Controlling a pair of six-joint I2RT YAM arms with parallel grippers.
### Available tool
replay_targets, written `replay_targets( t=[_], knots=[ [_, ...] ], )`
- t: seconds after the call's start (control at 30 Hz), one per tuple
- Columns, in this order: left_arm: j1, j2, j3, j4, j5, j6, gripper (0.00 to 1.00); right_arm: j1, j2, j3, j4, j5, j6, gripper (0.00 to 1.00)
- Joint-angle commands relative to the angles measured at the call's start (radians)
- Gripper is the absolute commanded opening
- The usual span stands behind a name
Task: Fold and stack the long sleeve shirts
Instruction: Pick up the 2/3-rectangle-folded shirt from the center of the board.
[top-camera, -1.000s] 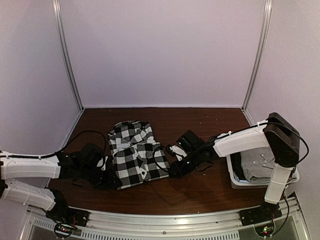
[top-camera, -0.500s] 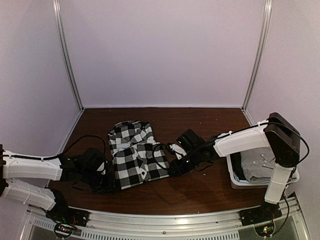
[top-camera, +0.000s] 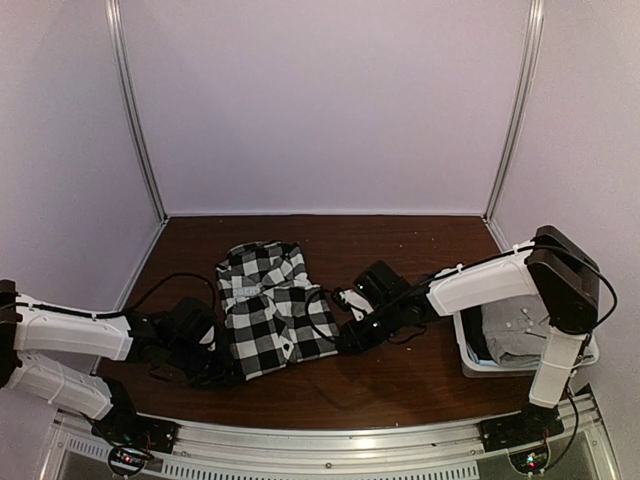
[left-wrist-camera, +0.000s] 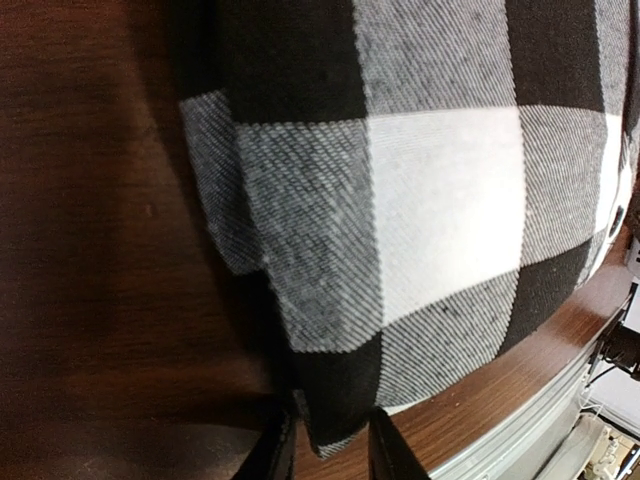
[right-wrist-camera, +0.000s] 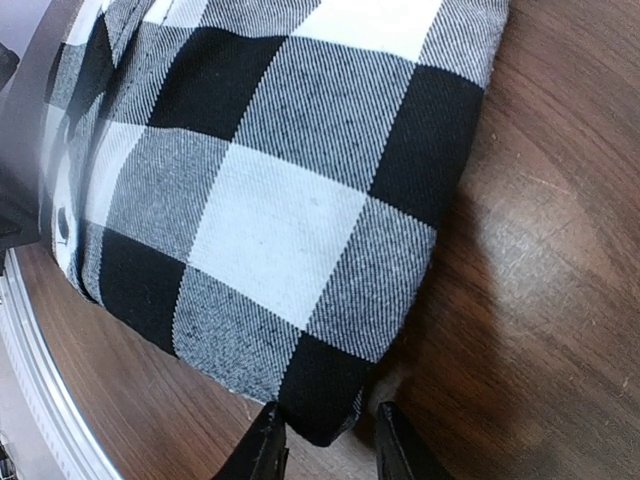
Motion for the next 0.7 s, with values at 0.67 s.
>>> replay_targets(
  t=[0.67],
  knots=[
    [-0.052,0.032,0.103,-0.067,-0.025,0.05,0.0,0.032,-0.069,-0.079,0.003,0.001,0.029,0.0]
  ],
)
